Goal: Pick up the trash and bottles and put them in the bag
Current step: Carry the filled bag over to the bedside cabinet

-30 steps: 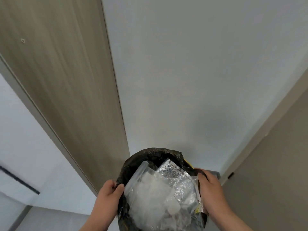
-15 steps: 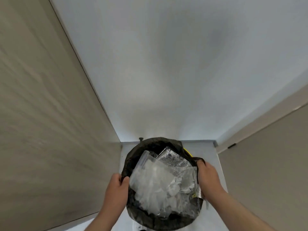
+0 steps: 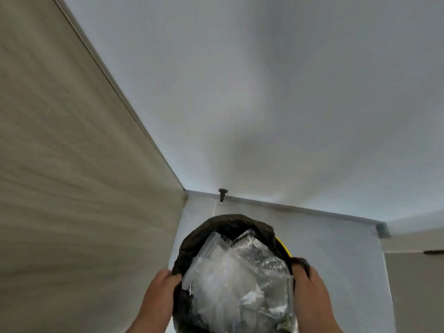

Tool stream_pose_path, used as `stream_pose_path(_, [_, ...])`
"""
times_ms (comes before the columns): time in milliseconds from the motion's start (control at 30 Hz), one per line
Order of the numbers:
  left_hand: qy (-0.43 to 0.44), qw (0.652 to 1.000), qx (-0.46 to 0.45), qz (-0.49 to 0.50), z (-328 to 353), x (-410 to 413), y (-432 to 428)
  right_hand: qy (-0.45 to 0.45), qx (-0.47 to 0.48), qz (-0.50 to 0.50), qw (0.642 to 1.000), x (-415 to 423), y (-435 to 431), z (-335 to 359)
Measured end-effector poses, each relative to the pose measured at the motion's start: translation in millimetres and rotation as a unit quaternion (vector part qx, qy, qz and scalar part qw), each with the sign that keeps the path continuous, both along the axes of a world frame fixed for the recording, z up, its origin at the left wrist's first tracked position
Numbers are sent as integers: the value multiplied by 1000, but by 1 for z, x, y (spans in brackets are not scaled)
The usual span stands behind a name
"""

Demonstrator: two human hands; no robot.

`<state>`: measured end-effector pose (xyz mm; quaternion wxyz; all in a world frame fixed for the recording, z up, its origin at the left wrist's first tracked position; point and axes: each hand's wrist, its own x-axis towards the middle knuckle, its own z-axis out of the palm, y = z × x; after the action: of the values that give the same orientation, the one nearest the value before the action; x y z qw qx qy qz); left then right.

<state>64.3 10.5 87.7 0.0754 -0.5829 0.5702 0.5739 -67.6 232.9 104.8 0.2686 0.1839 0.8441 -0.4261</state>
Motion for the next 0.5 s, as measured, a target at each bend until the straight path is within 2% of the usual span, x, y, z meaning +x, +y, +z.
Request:
stream_pose_path(133, [24,999,10,28,-93,-9,-14,-1,2,25,1000,-15,-15,-88])
stream_pose_path(300, [40,998,-36,-23,-189,-36,-49,25,18,48,998,-40,-47,-188])
stream_pose_path(500, [59,997,-57,-1,-255,-59,-101,44,42,146,987,-59,-89,-251])
